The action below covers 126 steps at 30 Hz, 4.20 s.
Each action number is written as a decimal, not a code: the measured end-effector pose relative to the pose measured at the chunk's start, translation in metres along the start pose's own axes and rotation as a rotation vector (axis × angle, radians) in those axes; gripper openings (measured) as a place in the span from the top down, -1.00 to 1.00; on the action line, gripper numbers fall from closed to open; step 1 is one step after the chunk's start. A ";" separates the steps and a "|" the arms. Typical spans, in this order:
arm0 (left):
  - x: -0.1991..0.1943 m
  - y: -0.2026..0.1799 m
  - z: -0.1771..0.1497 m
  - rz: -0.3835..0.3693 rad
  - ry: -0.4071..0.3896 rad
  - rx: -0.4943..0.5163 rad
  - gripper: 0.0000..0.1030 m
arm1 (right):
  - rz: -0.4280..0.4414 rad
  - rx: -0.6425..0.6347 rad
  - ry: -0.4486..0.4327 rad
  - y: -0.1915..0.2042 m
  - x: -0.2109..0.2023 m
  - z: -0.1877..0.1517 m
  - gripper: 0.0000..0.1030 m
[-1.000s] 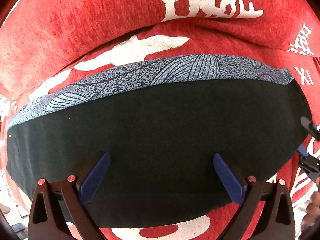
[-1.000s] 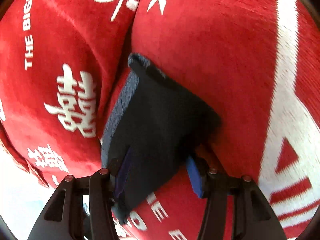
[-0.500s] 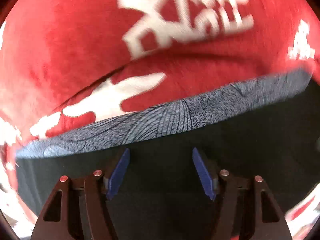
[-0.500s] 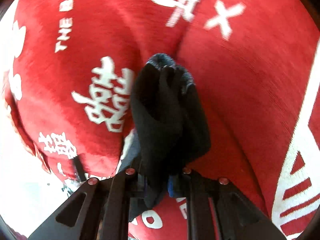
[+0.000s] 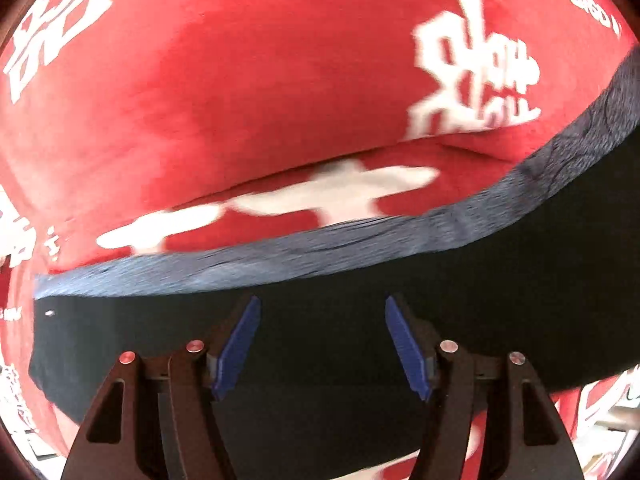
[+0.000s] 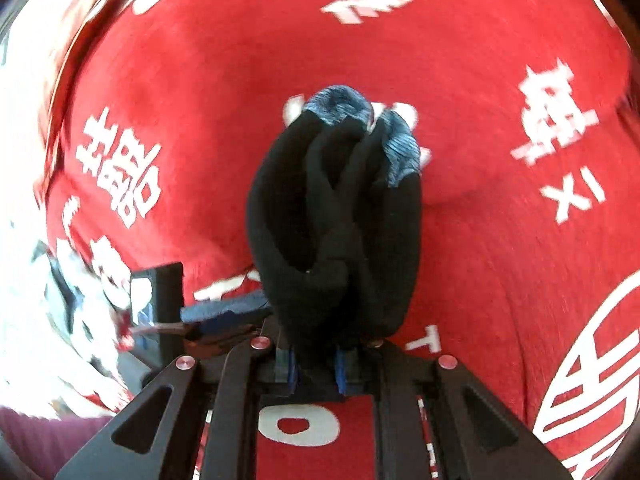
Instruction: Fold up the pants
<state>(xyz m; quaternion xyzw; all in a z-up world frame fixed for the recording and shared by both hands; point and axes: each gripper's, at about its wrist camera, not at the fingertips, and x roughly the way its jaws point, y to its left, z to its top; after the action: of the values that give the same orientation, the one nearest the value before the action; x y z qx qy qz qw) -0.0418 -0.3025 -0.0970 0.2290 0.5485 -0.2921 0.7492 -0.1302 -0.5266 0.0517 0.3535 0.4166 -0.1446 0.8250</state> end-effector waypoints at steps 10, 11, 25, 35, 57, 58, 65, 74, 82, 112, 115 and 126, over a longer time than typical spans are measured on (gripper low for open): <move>0.000 0.156 -0.050 0.057 0.073 -0.146 -0.30 | -0.079 -0.259 0.288 0.145 0.154 -0.072 0.42; 0.002 0.167 -0.056 0.061 0.084 -0.157 -0.30 | -0.121 -0.288 0.326 0.154 0.171 -0.082 0.38; -0.015 0.145 -0.047 -0.198 0.084 -0.135 -0.30 | 0.101 0.187 0.377 0.092 0.131 -0.074 -0.23; 0.001 0.088 -0.039 -0.292 0.146 -0.073 -0.29 | 0.244 0.587 0.347 0.017 0.139 -0.099 -0.05; -0.020 0.131 -0.055 -0.033 0.091 -0.120 -0.30 | 0.250 0.612 0.428 0.038 0.183 -0.113 0.88; -0.024 0.132 -0.054 -0.024 0.069 -0.122 -0.30 | 0.255 0.598 0.436 0.040 0.181 -0.111 0.83; -0.040 0.119 -0.027 -0.039 0.006 -0.079 -0.30 | 0.245 0.162 0.450 0.069 0.128 -0.054 0.09; -0.009 0.050 0.009 -0.125 0.035 0.020 -0.30 | 0.064 0.318 0.337 -0.041 0.177 0.021 0.09; 0.024 0.039 -0.005 -0.030 0.090 0.067 -0.30 | 0.031 0.223 0.427 -0.031 0.183 0.018 0.32; -0.008 0.153 -0.073 0.006 0.140 -0.103 -0.52 | -0.065 -0.108 0.481 0.141 0.176 -0.079 -0.20; -0.010 0.159 -0.079 -0.011 0.136 -0.114 -0.52 | -0.073 -0.124 0.509 0.153 0.181 -0.093 -0.21; -0.015 0.192 -0.095 -0.033 0.133 -0.204 -0.99 | -0.123 -0.215 0.603 0.183 0.192 -0.109 -0.34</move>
<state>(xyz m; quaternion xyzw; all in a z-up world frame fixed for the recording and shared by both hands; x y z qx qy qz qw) 0.0213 -0.0978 -0.1059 0.1615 0.6275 -0.2313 0.7257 0.0209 -0.3093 -0.0592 0.2656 0.6756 -0.0380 0.6867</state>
